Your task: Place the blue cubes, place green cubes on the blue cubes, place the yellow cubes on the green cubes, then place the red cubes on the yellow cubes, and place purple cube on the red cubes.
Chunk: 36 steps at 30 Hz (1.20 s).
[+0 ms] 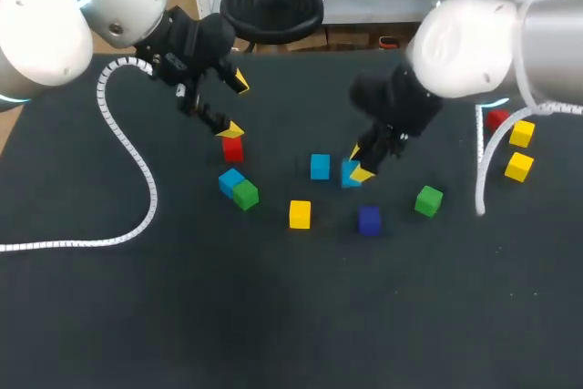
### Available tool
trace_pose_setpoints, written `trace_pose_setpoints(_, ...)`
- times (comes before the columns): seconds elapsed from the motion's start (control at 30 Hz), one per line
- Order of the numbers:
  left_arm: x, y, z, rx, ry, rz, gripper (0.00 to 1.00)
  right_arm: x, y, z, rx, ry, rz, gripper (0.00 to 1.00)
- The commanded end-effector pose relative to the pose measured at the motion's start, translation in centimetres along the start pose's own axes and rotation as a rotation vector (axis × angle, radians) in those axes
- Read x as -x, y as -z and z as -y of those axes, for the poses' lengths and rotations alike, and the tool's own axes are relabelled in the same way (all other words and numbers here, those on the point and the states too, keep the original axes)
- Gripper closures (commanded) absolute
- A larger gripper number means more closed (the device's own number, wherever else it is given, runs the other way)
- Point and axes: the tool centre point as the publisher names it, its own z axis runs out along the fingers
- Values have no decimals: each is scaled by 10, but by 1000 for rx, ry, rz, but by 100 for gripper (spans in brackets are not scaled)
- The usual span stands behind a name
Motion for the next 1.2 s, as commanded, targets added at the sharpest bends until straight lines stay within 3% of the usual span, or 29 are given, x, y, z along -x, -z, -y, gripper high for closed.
trace_pose_setpoints(0.03,1,0,-1,-2,3,-6,0,-8,-9,9,11,9,27,100)
trace_pose_setpoints(0.57,1,0,-1,-2,3,-6,0,5,-1,27,1,72,2,100)
trace_pose_setpoints(1.2,1,0,-1,-2,3,-6,0,0,-14,33,30,58,0,100)
